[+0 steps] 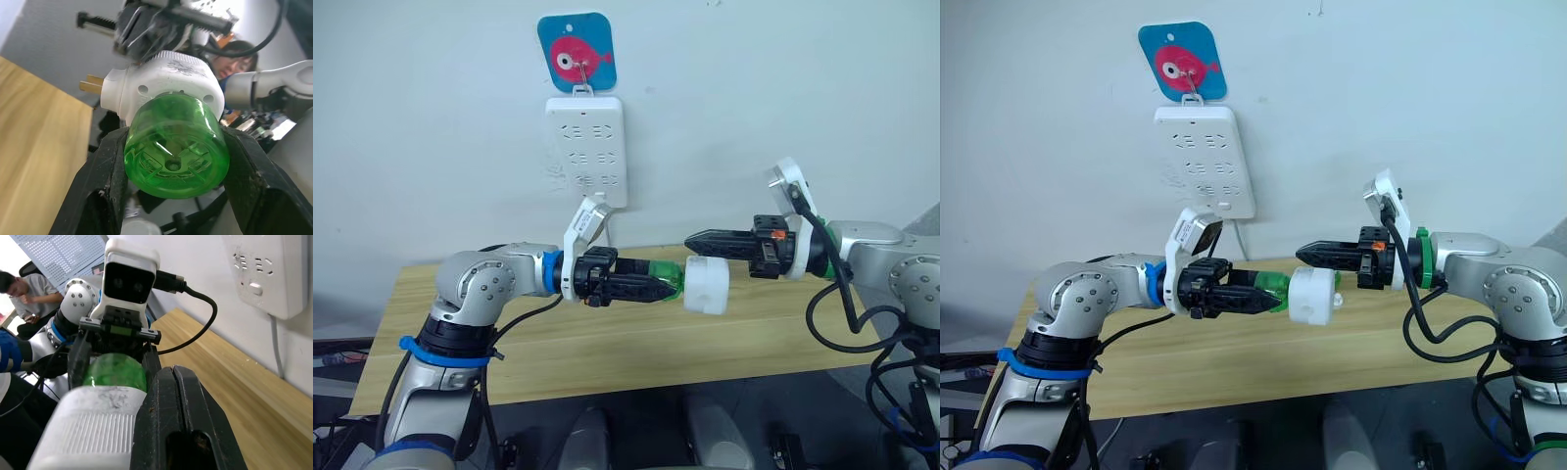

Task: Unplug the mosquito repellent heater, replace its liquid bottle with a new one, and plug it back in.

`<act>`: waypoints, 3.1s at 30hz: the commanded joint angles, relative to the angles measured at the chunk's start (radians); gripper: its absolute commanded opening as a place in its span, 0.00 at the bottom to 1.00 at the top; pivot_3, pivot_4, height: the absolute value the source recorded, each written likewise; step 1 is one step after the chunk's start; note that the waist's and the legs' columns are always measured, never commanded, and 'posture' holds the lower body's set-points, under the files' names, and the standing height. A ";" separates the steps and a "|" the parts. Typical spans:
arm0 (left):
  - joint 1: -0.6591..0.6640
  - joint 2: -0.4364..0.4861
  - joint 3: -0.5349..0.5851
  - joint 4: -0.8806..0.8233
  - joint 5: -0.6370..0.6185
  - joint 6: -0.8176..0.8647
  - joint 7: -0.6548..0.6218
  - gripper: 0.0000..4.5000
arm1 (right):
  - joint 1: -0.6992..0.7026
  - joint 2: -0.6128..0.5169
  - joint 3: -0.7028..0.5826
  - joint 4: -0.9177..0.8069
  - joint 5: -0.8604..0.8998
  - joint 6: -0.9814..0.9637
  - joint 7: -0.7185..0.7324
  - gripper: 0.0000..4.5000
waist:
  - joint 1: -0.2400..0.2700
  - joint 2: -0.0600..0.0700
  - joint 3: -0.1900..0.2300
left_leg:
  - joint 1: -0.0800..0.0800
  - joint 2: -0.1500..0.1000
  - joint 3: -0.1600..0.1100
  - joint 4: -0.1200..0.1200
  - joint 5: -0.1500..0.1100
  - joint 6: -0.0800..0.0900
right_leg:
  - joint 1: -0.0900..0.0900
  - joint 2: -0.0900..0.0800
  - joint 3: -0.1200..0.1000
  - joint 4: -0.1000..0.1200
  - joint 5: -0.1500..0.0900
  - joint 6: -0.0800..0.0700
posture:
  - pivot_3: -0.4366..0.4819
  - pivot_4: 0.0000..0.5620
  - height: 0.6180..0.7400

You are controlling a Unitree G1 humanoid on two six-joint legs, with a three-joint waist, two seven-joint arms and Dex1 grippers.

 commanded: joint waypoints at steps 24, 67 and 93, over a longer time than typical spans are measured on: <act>-0.005 -0.018 0.137 0.007 -0.155 0.105 0.096 0.52 | 0.086 0.060 -0.107 -0.005 -0.035 0.028 -0.067 0.00 | 0.000 0.000 0.000 | 0.000 0.000 0.000 0.000 0.000 0.000 | 0.000 0.000 0.000 0.000 0.000 0.000 | 0.24 0.37 0.95; -0.028 -0.079 0.182 0.057 -0.227 0.115 0.261 0.52 | 0.133 0.168 -0.069 -0.120 0.209 0.138 -0.167 0.00 | -0.002 0.000 0.000 | 0.000 0.000 0.000 0.000 0.000 0.000 | 0.000 0.000 0.000 0.001 0.000 0.000 | 0.25 0.37 0.95; 0.066 0.015 0.031 -0.059 0.146 -0.265 0.080 0.52 | 0.334 -0.375 -0.028 -0.087 -0.612 -0.519 0.469 1.00 | 0.005 0.000 0.000 | 0.000 -0.001 0.001 0.000 0.000 0.000 | 0.000 0.000 0.001 0.000 0.000 0.000 | 0.23 0.36 0.95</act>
